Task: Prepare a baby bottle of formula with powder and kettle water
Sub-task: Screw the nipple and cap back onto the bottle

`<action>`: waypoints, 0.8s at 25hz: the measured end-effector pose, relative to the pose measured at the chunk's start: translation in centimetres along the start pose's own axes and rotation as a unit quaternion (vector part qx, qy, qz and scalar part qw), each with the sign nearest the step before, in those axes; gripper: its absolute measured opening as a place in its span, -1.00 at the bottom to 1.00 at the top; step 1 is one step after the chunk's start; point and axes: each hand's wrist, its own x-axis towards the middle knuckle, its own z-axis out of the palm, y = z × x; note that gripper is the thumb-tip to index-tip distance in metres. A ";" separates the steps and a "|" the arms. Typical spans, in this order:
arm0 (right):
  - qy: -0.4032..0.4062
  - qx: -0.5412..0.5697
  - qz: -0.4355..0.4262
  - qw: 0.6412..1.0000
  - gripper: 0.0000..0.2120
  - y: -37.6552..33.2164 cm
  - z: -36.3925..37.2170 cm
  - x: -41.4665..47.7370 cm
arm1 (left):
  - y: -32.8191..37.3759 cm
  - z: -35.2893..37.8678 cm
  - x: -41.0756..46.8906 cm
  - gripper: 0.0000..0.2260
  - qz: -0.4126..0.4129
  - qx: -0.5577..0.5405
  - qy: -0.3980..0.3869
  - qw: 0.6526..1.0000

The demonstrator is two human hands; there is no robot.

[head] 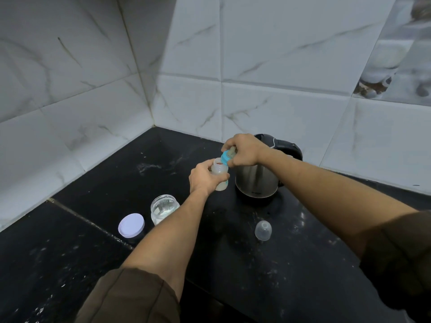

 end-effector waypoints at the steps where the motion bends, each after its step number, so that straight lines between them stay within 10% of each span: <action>1: 0.000 0.015 0.003 1.000 -0.53 -0.3 -0.2 0.2 | 0.2 0.0 0.2 -0.45 0.000 0.004 -0.005 1.000; 20: -0.051 -0.043 0.043 0.997 -0.73 -2.6 -0.5 2.5 | 1.6 -1.4 0.9 -0.69 0.006 0.020 -0.013 1.000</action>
